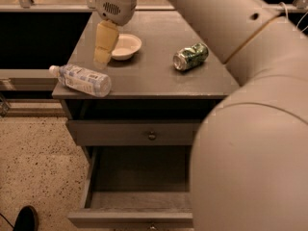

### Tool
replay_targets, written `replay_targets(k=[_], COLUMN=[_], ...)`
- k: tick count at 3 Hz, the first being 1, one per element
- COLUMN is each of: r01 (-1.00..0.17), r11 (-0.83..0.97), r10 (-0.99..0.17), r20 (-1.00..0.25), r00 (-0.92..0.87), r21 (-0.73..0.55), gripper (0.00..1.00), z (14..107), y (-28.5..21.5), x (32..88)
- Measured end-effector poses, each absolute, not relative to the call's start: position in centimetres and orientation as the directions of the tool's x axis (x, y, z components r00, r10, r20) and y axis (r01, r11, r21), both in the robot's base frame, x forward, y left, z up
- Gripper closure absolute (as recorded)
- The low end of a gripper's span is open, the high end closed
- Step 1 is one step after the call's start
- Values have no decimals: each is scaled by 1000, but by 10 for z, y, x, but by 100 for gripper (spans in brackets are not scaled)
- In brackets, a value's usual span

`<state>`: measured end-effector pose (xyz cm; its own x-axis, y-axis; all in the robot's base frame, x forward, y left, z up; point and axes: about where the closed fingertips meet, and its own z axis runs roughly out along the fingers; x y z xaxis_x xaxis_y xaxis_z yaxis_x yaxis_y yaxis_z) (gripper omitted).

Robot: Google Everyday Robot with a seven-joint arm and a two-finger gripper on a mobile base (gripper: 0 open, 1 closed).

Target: Place blue plastic bottle into middle drawer

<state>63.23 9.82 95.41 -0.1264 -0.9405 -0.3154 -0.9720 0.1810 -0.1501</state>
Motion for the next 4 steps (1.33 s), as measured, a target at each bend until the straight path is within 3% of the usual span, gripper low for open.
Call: replay_targets(k=[3,4], r01=[-985,-984], r11=[169,175], r10=[-956,-961], r20=[-246,-218], r00=[-160,-168], r21=[-18,-15], gripper=[0,18], z=[892,867], y=[220,228], x=[614,610])
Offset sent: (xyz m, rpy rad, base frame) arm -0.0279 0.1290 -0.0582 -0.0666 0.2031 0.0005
